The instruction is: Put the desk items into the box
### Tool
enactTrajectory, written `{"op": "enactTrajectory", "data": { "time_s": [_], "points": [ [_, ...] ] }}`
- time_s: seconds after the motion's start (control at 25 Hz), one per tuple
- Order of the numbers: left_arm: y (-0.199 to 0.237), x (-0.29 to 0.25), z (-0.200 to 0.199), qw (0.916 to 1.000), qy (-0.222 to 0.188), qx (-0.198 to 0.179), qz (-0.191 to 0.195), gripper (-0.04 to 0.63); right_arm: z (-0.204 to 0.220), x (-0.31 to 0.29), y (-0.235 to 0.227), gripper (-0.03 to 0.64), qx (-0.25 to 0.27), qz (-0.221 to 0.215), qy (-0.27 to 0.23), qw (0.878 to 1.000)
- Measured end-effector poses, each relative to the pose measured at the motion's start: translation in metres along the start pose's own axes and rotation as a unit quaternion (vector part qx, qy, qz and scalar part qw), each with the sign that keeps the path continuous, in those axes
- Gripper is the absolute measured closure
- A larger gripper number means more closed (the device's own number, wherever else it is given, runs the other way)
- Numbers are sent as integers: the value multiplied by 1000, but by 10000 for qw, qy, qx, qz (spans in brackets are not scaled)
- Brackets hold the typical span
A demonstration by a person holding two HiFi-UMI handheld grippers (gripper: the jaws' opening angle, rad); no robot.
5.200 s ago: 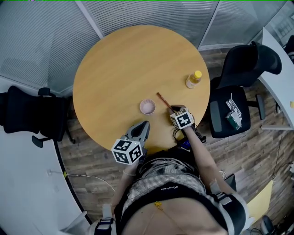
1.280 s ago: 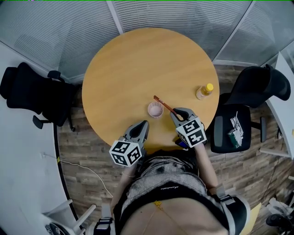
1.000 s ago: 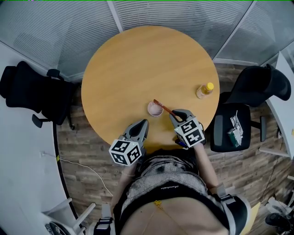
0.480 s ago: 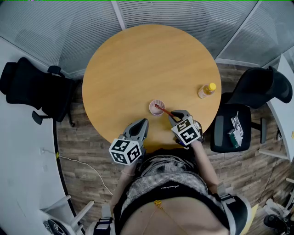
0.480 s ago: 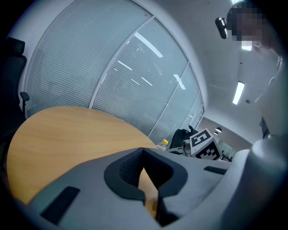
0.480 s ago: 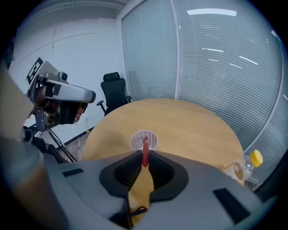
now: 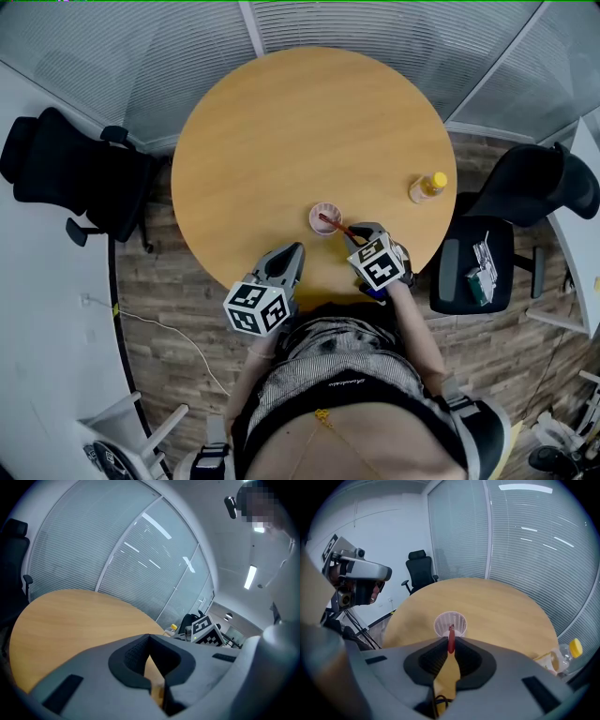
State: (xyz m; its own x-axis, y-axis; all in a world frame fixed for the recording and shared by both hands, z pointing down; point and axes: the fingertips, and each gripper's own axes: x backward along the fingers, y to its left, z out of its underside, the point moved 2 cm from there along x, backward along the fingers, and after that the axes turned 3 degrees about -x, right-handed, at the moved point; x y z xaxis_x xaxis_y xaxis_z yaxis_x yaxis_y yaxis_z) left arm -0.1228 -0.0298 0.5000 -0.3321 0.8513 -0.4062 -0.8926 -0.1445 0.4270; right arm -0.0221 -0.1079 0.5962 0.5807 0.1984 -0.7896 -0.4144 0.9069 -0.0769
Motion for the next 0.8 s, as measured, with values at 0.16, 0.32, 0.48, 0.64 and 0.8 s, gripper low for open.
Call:
{"op": "enactTrajectory", "data": {
  "time_s": [0.16,0.32,0.48,0.64,0.8],
  "points": [
    [0,0,-1,10000,-12,-1,-20,597,-3,-8,-1,557,157,5,119,9998],
    [1,0,-2,10000,-1,-6,-10,598,-7,-18,1,557,378,36,256,9990],
    [2,1,0,10000,29,-1,-5,598,-10,-26,4,557,468,20,318,9984],
    [3,0,0,10000,20,6,-22,598,-8,-33,6,557,511,4,393,9979],
    [4,-1,-1,10000,10,-2,-24,598,-7,-37,6,557,454,-37,361,9983]
  ]
}}
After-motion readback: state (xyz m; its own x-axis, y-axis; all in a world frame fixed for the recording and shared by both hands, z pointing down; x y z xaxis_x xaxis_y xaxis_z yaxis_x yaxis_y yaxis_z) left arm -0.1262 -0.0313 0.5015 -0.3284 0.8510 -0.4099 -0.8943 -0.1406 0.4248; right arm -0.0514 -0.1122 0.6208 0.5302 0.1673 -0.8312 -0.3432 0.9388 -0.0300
